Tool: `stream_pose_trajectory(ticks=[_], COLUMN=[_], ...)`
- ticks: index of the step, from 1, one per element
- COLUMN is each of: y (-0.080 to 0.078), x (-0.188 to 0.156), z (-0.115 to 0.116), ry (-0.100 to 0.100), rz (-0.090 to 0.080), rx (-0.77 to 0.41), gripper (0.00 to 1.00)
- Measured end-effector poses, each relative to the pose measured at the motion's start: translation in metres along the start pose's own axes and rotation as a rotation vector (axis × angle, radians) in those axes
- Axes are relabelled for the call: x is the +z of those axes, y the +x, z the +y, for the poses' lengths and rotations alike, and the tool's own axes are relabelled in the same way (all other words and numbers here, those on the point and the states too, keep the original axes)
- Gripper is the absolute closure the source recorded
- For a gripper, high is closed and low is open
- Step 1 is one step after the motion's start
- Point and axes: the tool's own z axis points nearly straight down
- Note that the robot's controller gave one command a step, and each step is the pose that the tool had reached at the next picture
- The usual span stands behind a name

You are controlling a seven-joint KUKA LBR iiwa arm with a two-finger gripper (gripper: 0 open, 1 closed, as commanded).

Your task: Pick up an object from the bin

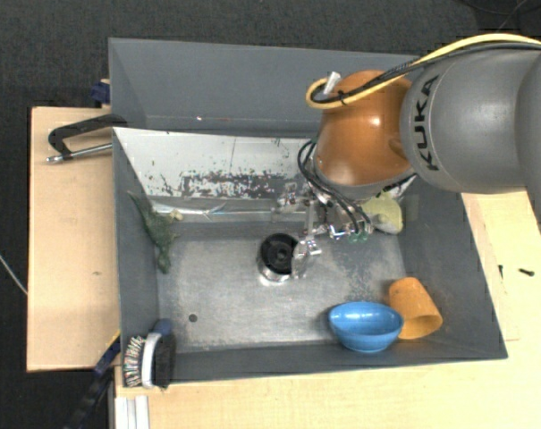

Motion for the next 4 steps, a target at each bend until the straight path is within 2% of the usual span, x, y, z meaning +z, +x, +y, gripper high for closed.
stream_pose_trajectory(ticks=[1, 2, 3, 4], y=[0.007, -0.008, -0.009, -0.013], x=[0.041, 0.042, 0.040, -0.080], z=[0.002, 0.012, 0.013, 0.013], ry=[0.000, 0.005, 0.003, 0.001], rz=[0.002, 0.013, 0.007, -0.007], rx=[0.144, 0.181, 0.183, 0.182], gripper=[0.00, 0.00, 1.00, 1.00])
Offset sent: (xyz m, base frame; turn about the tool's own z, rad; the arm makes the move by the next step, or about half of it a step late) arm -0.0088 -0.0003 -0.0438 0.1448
